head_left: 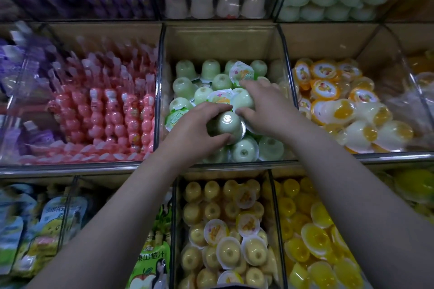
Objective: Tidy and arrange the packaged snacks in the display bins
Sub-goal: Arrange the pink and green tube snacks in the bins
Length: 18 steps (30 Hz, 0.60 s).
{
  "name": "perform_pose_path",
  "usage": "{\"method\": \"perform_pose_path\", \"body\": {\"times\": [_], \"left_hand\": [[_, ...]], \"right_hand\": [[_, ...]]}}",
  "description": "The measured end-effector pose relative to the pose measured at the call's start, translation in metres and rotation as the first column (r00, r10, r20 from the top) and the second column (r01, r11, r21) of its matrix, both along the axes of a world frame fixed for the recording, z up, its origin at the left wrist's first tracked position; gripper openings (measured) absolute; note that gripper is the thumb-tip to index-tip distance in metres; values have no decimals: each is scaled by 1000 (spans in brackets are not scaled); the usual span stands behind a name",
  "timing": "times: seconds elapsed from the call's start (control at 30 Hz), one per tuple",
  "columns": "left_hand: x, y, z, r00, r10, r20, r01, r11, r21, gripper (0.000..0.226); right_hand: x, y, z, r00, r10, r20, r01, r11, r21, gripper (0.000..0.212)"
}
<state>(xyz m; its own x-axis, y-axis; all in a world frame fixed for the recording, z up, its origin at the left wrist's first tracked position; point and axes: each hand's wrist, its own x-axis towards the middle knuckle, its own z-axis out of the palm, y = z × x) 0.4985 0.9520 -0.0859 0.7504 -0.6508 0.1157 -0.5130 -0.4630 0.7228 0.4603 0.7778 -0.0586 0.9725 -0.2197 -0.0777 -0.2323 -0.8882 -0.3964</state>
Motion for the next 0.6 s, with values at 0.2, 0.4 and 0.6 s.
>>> {"method": "perform_pose_path", "body": {"times": [0.2, 0.4, 0.6], "left_hand": [[-2, -2, 0, 991, 72, -114, -86, 989, -120, 48], [-17, -1, 21, 881, 121, -457, -313, 874, -372, 34], [-36, -9, 28, 833, -1, -554, -319, 817, -481, 42]], "right_hand": [[-18, 9, -18, 974, -86, 210, 44, 979, 200, 55], [-36, 24, -11, 901, -172, 398, -22, 899, 437, 43], [-49, 41, -5, 839, -305, 450, -111, 714, 691, 53]]}}
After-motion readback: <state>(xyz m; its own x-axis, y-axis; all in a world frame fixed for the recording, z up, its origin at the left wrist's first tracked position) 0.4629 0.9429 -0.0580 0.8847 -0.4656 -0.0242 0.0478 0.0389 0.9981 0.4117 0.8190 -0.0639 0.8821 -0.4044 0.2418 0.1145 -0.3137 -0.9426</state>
